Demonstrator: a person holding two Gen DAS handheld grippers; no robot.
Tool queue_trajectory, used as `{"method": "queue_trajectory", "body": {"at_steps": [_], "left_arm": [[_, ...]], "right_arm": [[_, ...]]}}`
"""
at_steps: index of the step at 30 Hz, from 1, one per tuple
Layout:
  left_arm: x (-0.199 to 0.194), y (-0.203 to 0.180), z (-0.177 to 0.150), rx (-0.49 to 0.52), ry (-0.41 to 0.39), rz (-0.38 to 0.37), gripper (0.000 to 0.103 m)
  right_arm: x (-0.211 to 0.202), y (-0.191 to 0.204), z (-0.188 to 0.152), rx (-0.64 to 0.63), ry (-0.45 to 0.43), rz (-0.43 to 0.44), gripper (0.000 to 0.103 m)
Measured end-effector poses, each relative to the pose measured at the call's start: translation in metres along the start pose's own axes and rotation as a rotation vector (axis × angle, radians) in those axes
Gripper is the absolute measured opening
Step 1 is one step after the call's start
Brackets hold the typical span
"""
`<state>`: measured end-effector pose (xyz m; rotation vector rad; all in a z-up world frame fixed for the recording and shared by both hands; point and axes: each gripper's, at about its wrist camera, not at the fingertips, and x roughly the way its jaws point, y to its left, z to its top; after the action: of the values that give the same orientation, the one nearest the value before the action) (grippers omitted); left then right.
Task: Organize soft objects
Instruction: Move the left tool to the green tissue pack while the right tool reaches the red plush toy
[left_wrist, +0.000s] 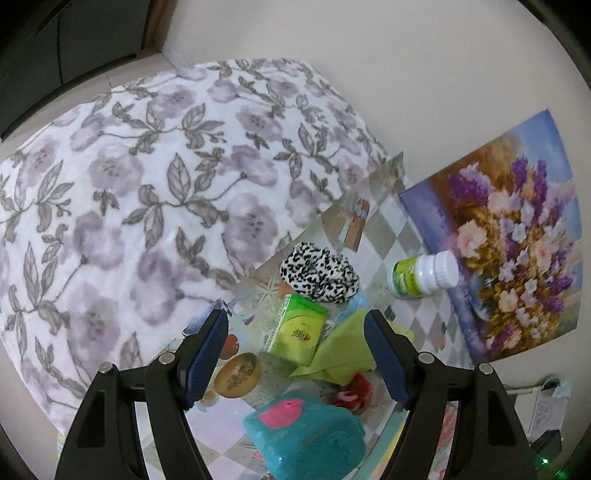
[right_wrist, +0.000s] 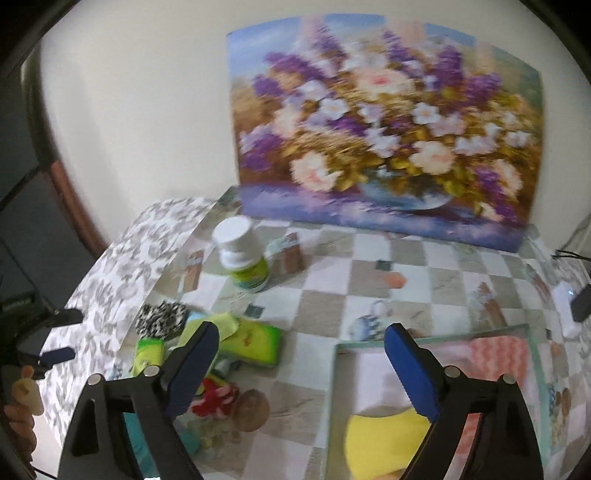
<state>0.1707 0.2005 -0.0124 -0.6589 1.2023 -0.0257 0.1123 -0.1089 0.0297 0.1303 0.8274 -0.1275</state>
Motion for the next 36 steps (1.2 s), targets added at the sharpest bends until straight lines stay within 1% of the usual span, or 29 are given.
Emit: {"method": "queue_trajectory", "body": {"at_steps": [6, 8, 12, 14, 16, 18, 19, 20, 22, 25, 28, 30, 32, 33, 36], "left_arm": [[0.032, -0.004, -0.003, 0.055, 0.109, 0.026, 0.077], [0.042, -0.008, -0.004, 0.097, 0.144, 0.044, 0.077], [0.058, -0.014, -0.006, 0.169, 0.184, 0.068, 0.077], [0.068, -0.015, -0.004, 0.176, 0.214, 0.07, 0.077], [0.077, -0.019, -0.001, 0.189, 0.252, 0.048, 0.077], [0.083, -0.027, 0.003, 0.228, 0.273, 0.037, 0.077], [0.085, -0.031, 0.005, 0.248, 0.281, 0.043, 0.077], [0.087, -0.034, 0.006, 0.267, 0.289, 0.052, 0.077], [0.095, -0.042, 0.008, 0.302, 0.315, 0.076, 0.077], [0.108, -0.049, 0.01, 0.344, 0.345, 0.121, 0.077], [0.121, -0.049, 0.01, 0.346, 0.38, 0.151, 0.076], [0.128, -0.048, 0.01, 0.346, 0.391, 0.167, 0.076], [0.132, -0.049, 0.01, 0.351, 0.394, 0.169, 0.076], [0.132, -0.05, 0.01, 0.359, 0.391, 0.169, 0.076], [0.137, -0.057, 0.009, 0.372, 0.395, 0.169, 0.076]], "right_arm": [[0.029, 0.031, -0.018, -0.074, 0.087, 0.078, 0.086], [0.039, 0.037, -0.025, -0.081, 0.121, 0.103, 0.085], [0.056, 0.041, -0.034, -0.058, 0.177, 0.136, 0.084], [0.065, 0.042, -0.038, -0.048, 0.202, 0.149, 0.08], [0.072, 0.044, -0.041, -0.046, 0.221, 0.158, 0.075], [0.076, 0.046, -0.043, -0.043, 0.234, 0.172, 0.074], [0.079, 0.046, -0.044, -0.041, 0.241, 0.178, 0.073], [0.083, 0.046, -0.046, -0.038, 0.254, 0.184, 0.071], [0.089, 0.046, -0.05, -0.029, 0.275, 0.196, 0.064], [0.097, 0.047, -0.054, -0.019, 0.301, 0.21, 0.061], [0.1, 0.048, -0.057, -0.01, 0.313, 0.233, 0.053], [0.101, 0.047, -0.057, -0.001, 0.317, 0.242, 0.053], [0.102, 0.046, -0.058, 0.012, 0.324, 0.253, 0.049], [0.104, 0.045, -0.059, 0.019, 0.333, 0.256, 0.044], [0.106, 0.043, -0.061, 0.031, 0.344, 0.258, 0.043]]}}
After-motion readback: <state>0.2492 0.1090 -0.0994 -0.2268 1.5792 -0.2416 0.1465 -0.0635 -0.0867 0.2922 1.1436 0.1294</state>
